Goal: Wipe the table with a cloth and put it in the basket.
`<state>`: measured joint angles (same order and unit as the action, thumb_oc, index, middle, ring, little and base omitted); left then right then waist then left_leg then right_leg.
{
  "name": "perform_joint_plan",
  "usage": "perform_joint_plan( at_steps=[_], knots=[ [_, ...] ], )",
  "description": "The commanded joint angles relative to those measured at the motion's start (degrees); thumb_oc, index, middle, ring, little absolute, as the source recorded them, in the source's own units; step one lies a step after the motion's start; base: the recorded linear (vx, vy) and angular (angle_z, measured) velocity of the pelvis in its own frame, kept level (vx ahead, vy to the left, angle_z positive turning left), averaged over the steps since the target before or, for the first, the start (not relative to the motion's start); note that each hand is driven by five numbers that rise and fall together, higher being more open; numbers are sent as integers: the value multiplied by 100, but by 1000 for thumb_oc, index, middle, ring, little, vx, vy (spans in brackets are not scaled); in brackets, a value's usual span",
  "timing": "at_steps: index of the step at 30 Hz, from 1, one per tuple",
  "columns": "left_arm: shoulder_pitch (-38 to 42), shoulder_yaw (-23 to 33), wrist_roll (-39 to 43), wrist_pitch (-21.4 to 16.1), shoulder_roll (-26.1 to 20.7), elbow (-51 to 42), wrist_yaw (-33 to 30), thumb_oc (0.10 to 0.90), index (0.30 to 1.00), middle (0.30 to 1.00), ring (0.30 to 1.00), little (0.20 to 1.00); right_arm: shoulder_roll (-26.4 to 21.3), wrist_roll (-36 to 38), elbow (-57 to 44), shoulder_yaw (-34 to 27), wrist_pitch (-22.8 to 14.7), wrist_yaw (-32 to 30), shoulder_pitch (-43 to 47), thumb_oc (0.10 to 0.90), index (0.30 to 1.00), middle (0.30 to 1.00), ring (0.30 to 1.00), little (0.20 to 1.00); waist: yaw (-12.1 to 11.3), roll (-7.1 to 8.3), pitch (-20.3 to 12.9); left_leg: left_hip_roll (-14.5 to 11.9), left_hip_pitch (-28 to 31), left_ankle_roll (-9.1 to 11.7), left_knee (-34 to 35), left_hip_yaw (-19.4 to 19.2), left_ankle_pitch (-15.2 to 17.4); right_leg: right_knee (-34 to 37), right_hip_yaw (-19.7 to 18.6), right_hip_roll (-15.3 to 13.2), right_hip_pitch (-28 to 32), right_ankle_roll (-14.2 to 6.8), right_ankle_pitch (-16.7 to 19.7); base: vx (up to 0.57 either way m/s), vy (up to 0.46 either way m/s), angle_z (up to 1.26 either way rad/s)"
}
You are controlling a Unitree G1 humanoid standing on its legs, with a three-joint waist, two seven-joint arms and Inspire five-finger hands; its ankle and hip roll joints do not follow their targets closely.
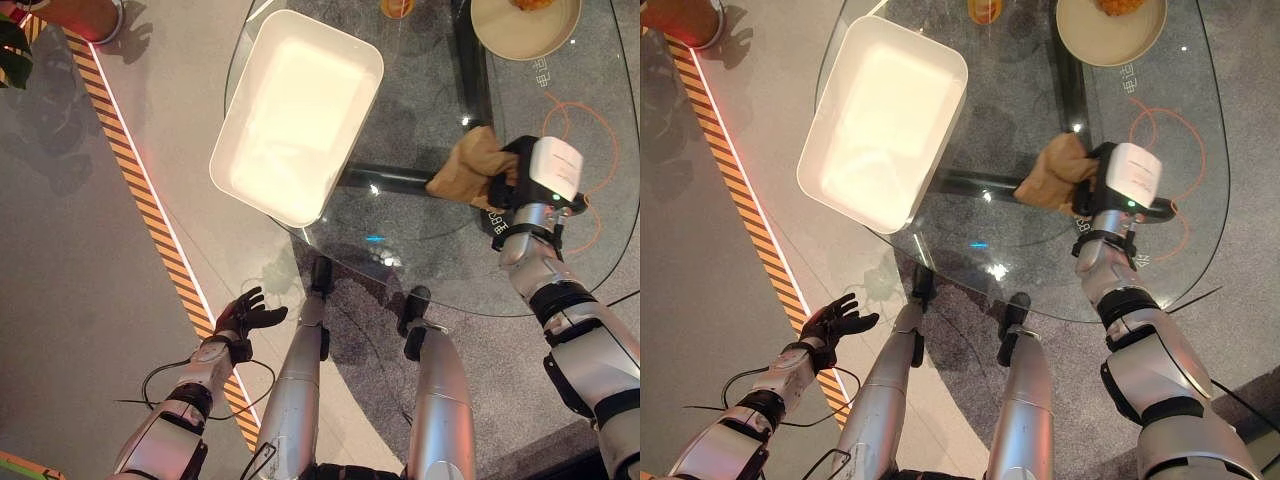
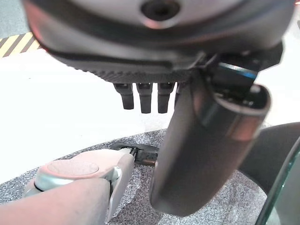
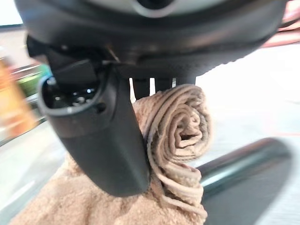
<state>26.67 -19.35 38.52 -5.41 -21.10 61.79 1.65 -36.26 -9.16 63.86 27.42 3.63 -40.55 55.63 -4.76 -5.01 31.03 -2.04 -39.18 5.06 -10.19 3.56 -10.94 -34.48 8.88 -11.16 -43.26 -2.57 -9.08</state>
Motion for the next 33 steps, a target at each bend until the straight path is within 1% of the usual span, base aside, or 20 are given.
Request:
perform_joint_plan(
  at_steps=[1, 3, 5, 11, 15, 16, 18, 19, 20, 21, 23, 24, 25, 26, 27, 29, 31, 33],
  knots=[
    [-326, 124, 134, -31, -275, -33, -27, 800, 900, 900, 900, 900, -978, 516, 152, -393, 173, -855, 240, 100, 300, 300, 300, 200, 103, 17, -124, 135, -42, -453, -1058, -388, 1156, 932, -65, 194, 134, -183, 819, 0, 0, 0],
    [-326, 152, 141, -35, -310, -14, 5, 800, 900, 900, 900, 900, -1011, 760, 210, -534, 177, -936, 165, 100, 300, 300, 300, 200, 118, 29, -124, 127, -38, -455, -1050, -392, 1163, 944, -74, 205, 136, -186, 821, 0, 0, 0],
    [-353, 194, 123, -46, -332, -25, -4, 800, 900, 900, 900, 900, -1053, 997, 223, -797, 56, -994, 4, 100, 300, 300, 300, 200, 146, 53, -124, 124, -33, -459, -1034, -383, 1169, 959, -92, 229, 132, -197, 837, 0, 0, 0],
    [-336, 255, 182, -34, -425, -4, 31, 800, 900, 900, 900, 900, -1061, 1266, 42, -981, -100, -1084, -100, 100, 300, 300, 300, 200, 188, 79, -124, 114, -10, -453, -1003, -387, 1171, 1009, -119, 259, 151, -207, 847, -2, -2, -3],
    [-324, 291, 333, -61, -410, 34, 13, 800, 900, 900, 900, 900, -1000, 1388, -86, -1021, -396, -1050, -118, 100, 300, 300, 300, 200, 208, 91, -124, 108, 40, -447, -969, -382, 1168, 1044, -141, 272, 194, -208, 846, -2, -4, -4],
    [-332, 316, 471, -124, -408, 34, -44, 800, 900, 900, 900, 900, -979, 1395, -154, -1019, -497, -1021, -105, 100, 300, 300, 300, 200, 211, 91, -124, 103, 73, -440, -946, -384, 1163, 1063, -149, 276, 228, -205, 838, 0, 0, 0],
    [-373, 455, 763, -351, -382, -23, -279, 800, 900, 900, 900, 900, -929, 1410, -416, -993, -691, -996, -106, 100, 300, 300, 300, 200, 212, 88, -124, 105, 100, -433, -926, -380, 1163, 1064, -160, 284, 245, -197, 821, 0, 0, 0],
    [-399, 595, 857, -595, -381, -83, -578, 800, 900, 900, 900, 900, -865, 1392, -651, -997, -813, -999, -150, 100, 300, 300, 300, 200, 213, 95, -124, 105, 112, -425, -926, -380, 1163, 1049, -158, 282, 256, -192, 803, 0, 0, 0],
    [-411, 675, 975, -761, -389, -130, -724, 800, 900, 900, 900, 900, -832, 1392, -777, -994, -905, -1003, -179, 100, 300, 300, 300, 200, 212, 99, -124, 107, 121, -419, -917, -379, 1160, 1048, -156, 283, 263, -189, 794, 0, 0, 0],
    [-419, 871, 1146, -905, -417, -253, -939, 800, 900, 900, 900, 900, -765, 1424, -1127, -982, -916, -1049, -243, 100, 300, 300, 300, 200, 212, 110, -124, 115, 137, -408, -892, -374, 1152, 1048, -152, 289, 274, -182, 776, 4, 15, -4],
    [-412, 1214, 1313, -1253, -481, -523, -1307, 800, 900, 900, 900, 900, -637, 1433, -1693, -1001, -1032, -1082, -426, 100, 300, 300, 300, 200, 217, 130, -124, 122, 163, -392, -848, -370, 1137, 1039, -147, 301, 285, -167, 742, 1, 13, -4],
    [-412, 1272, 1354, -1329, -495, -575, -1376, 800, 900, 900, 900, 900, -614, 1420, -1800, -1020, -1100, -1087, -481, 100, 300, 300, 300, 200, 218, 136, -124, 129, 172, -390, -836, -365, 1134, 1041, -145, 303, 291, -162, 734, -4, 1, -3],
    [-388, 1399, 1285, -1528, -527, -714, -1596, 800, 900, 900, 900, 900, -550, 1388, -1983, -1075, -1237, -1053, -576, 100, 300, 300, 300, 200, 220, 141, -124, 134, 187, -382, -814, -352, 1128, 1033, -149, 311, 304, -165, 715, 0, 0, 0],
    [-347, 1539, 1221, -1592, -559, -935, -1827, 800, 900, 900, 900, 900, -461, 1322, -2284, -1156, -1264, -1088, -724, 100, 300, 300, 300, 200, 223, 151, -124, 139, 226, -375, -769, -343, 1121, 1043, -149, 319, 337, -165, 696, 0, 0, 0],
    [-304, 1622, 1183, -1656, -591, -1049, -1953, 800, 900, 900, 900, 900, -408, 1284, -2463, -1218, -1348, -1093, -817, 100, 300, 300, 300, 200, 228, 160, -124, 143, 251, -374, -738, -338, 1118, 1055, -146, 323, 362, -166, 684, 0, 0, 0],
    [-171, 1792, 1170, -1812, -705, -1250, -2202, 800, 900, 900, 900, 900, -308, 1204, -2858, -1309, -1402, -1078, -965, 100, 300, 300, 300, 200, 247, 176, -124, 149, 277, -367, -695, -339, 1107, 1070, -139, 334, 383, -164, 669, -23, -26, 4],
    [-57, 1920, 1223, -1964, -780, -1343, -2258, 800, 900, 900, 900, 900, -233, 1128, -3136, -1370, -1445, -1045, -1032, 100, 300, 300, 300, 200, 266, 184, -124, 157, 258, -363, -655, -337, 1057, 1111, -136, 347, 373, -155, 700, -21, -6, 2],
    [0, 1997, 1256, -2067, -840, -1450, -2320, 800, 900, 900, 900, 900, -180, 1120, -3392, -1385, -1456, -1044, -1102, 100, 300, 300, 300, 200, 278, 192, -124, 153, 308, -355, -653, -341, 1098, 1098, -142, 346, 415, -157, 646, 0, 0, 0]
  ],
)
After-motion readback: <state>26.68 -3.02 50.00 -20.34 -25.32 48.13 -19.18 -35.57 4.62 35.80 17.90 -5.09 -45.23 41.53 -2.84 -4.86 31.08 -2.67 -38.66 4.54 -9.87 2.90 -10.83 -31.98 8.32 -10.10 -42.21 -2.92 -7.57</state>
